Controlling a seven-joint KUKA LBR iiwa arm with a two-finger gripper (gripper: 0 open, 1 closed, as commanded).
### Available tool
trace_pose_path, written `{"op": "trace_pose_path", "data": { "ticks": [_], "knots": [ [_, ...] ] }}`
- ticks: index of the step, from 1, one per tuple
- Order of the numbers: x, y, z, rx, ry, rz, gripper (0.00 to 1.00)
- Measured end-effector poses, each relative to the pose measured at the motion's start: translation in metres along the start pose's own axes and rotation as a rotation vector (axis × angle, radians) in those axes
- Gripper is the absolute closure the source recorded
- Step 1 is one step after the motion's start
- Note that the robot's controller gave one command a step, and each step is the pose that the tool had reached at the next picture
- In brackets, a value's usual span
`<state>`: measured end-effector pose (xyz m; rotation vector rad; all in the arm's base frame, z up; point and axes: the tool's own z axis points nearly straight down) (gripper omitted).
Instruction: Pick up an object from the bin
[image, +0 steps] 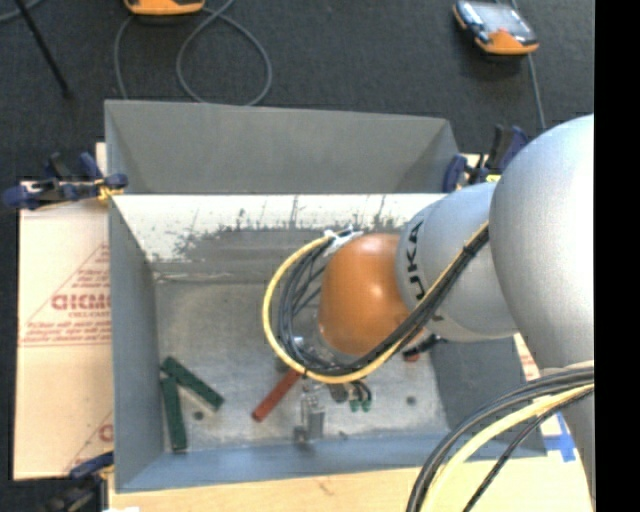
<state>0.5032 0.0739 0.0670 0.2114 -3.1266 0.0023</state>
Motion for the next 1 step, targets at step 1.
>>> {"op": "trace_pose_path", "data": {
  "ticks": [1],
  "knots": [
    [-0.0045, 0.0008, -0.0035, -0.001, -0.011, 0.004, 1.00]
  ]
}}
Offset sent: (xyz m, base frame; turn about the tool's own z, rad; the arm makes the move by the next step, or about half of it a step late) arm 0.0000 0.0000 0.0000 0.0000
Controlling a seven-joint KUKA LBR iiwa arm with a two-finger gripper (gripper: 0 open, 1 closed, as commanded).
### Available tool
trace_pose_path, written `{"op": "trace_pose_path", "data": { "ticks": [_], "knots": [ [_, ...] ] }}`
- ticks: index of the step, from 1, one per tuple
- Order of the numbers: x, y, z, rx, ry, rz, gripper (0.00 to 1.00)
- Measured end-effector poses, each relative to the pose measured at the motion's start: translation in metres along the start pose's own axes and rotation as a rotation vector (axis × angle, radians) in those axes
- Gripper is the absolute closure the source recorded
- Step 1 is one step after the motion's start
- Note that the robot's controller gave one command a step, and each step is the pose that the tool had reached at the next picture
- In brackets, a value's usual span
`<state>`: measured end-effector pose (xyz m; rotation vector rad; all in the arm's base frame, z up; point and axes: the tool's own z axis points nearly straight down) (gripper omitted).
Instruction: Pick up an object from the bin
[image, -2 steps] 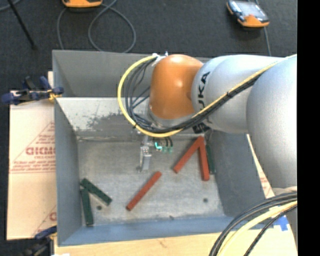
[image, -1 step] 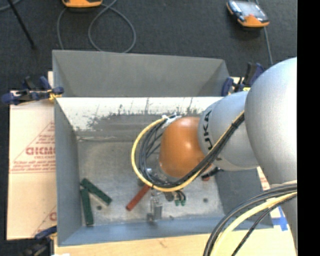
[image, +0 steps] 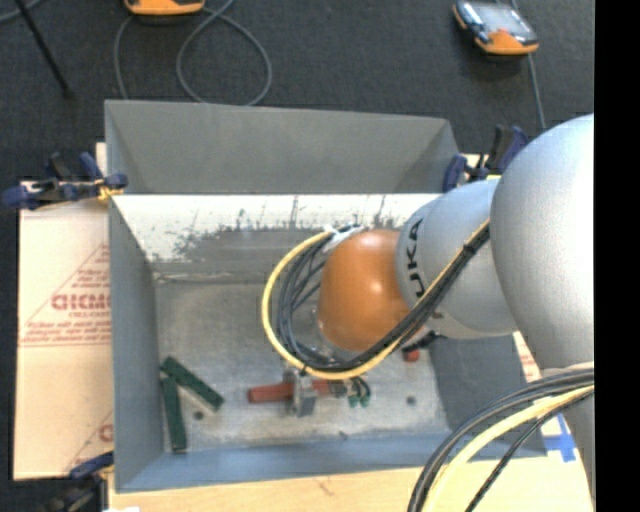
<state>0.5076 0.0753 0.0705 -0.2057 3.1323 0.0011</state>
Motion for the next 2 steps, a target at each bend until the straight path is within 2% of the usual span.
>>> {"op": "trace_pose_path", "data": {
  "ticks": [1, 2],
  "knots": [
    [-0.023, -0.019, -0.137, 0.000, -0.010, 0.067, 1.00],
    [-0.012, -0.079, -0.102, 0.004, 0.003, 0.038, 1.00]
  ]
}}
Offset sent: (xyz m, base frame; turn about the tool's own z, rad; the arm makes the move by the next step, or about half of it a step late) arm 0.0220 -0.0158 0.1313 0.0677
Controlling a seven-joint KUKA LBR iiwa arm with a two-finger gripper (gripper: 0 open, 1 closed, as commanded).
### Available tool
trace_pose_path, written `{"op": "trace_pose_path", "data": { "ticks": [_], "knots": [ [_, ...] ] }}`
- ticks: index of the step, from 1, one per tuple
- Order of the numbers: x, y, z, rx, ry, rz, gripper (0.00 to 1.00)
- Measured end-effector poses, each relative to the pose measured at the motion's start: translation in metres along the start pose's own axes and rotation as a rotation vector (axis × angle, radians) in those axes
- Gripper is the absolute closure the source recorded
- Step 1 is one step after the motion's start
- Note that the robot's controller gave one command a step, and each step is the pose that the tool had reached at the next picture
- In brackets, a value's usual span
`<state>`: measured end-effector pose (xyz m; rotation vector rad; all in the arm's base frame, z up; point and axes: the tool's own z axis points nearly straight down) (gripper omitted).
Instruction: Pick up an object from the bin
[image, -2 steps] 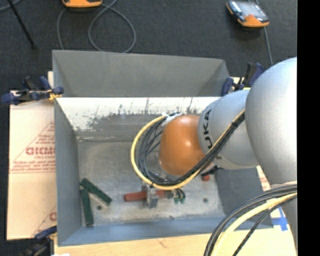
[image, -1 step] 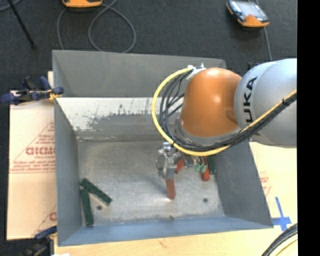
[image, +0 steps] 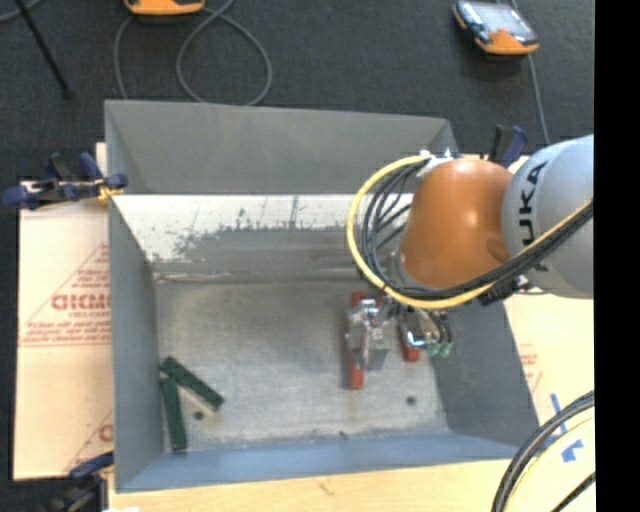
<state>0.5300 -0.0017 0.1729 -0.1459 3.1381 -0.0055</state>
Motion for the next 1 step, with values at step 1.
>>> {"op": "trace_pose_path", "data": {
  "ticks": [1],
  "knots": [
    [0.0052, 0.0024, -0.0110, -0.004, -0.005, 0.015, 1.00]
  ]
}}
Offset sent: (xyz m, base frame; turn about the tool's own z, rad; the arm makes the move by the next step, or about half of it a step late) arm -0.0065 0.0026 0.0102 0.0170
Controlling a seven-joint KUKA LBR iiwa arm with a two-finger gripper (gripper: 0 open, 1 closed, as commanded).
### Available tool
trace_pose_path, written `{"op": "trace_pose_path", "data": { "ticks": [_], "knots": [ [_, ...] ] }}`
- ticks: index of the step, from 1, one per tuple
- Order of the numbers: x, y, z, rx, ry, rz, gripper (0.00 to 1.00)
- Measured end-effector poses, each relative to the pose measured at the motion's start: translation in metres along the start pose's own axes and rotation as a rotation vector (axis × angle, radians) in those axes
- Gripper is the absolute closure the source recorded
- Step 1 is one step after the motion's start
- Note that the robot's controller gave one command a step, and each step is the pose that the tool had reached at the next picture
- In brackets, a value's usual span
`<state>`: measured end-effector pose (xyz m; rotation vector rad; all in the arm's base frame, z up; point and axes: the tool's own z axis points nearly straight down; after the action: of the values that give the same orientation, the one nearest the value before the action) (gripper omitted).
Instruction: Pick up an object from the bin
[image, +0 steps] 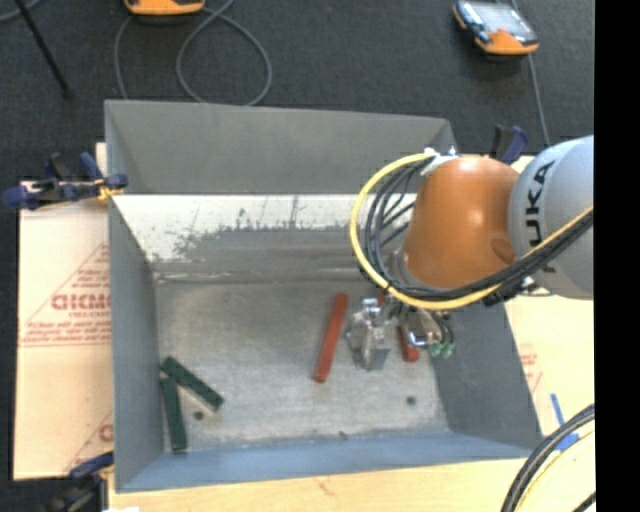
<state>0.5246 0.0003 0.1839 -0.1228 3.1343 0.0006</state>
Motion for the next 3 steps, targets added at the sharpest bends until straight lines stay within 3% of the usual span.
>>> {"op": "trace_pose_path", "data": {
  "ticks": [1, 2, 3],
  "knots": [
    [0.000, 0.000, 0.000, 0.000, 0.000, 0.002, 0.00],
    [-0.033, -0.024, 0.099, 0.001, 0.005, -0.193, 0.00],
    [-0.032, 0.014, 0.114, -0.002, 0.004, -0.493, 0.00]
  ]
}}
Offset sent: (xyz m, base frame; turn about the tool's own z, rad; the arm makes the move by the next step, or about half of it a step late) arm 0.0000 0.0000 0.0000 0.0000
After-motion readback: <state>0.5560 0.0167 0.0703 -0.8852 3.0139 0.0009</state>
